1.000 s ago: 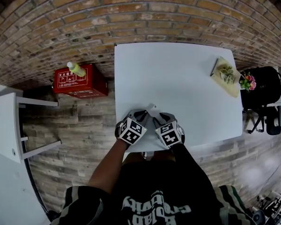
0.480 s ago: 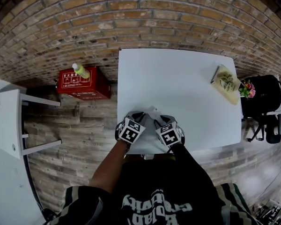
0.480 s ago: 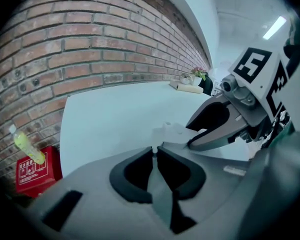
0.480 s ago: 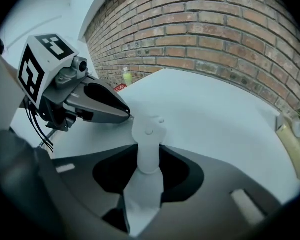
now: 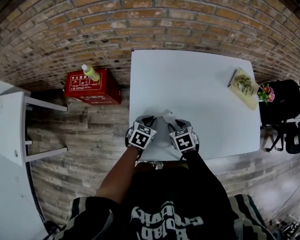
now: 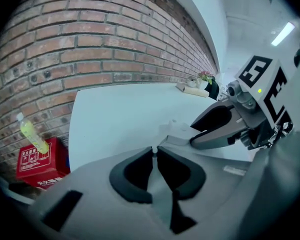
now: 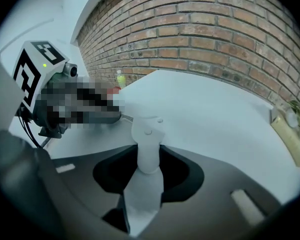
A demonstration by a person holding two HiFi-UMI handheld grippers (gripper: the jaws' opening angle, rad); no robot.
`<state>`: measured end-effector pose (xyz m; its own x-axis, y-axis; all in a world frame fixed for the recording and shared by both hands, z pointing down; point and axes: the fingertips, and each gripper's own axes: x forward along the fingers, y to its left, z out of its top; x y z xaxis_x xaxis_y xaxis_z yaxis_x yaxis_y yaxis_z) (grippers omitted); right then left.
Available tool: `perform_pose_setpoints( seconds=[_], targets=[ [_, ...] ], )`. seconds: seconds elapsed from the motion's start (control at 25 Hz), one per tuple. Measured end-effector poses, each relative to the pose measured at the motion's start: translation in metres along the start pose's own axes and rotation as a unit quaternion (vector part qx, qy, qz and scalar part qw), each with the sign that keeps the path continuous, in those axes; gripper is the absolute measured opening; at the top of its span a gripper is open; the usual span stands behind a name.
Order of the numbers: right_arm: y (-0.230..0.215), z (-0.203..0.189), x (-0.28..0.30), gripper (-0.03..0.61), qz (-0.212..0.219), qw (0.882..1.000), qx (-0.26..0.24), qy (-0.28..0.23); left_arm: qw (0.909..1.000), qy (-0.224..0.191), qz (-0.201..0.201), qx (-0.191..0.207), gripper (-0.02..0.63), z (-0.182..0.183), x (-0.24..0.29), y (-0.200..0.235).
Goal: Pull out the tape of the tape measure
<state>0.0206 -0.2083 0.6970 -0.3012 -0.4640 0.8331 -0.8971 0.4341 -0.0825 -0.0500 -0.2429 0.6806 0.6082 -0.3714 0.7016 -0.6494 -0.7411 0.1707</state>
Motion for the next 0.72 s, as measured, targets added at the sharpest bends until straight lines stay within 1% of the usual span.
perform_pose_setpoints(
  seconds=[0.04,0.16,0.24,0.32,0.48,0.6,0.64,0.72],
  targets=[
    [0.0,0.0,0.0,0.149,0.002,1.0,-0.001,0.0,1.0,-0.004,0.003,0.0,0.038,0.002,0.0,0.001],
    [0.001,-0.001,-0.001,0.149,0.015,1.0,-0.004,0.007,0.9994,0.022,0.018,-0.021,0.038,-0.01,-0.002,0.002],
    [-0.002,0.001,-0.002,0.149,0.024,1.0,-0.005,0.006,0.9987,0.029,0.028,-0.031,0.038,-0.011,-0.002,0.002],
    [-0.003,0.005,-0.003,0.149,0.033,0.999,-0.006,0.0,0.998,0.028,0.038,-0.042,0.038,-0.009,0.0,0.005],
    [-0.006,0.01,-0.003,0.149,0.047,0.998,-0.027,-0.01,0.9959,0.023,0.054,-0.069,0.038,-0.008,0.001,0.009],
    [-0.01,0.015,-0.005,0.149,0.057,0.998,-0.023,-0.013,0.9941,0.021,0.057,-0.09,0.038,-0.007,0.002,0.008],
    [-0.013,0.015,-0.005,0.149,0.058,0.998,-0.02,-0.012,0.9931,0.019,0.054,-0.103,0.038,-0.007,0.002,0.007],
    [-0.019,0.016,-0.005,0.149,0.057,0.998,-0.011,-0.009,0.9882,0.009,0.047,-0.146,0.038,-0.008,0.0,0.008]
  ],
)
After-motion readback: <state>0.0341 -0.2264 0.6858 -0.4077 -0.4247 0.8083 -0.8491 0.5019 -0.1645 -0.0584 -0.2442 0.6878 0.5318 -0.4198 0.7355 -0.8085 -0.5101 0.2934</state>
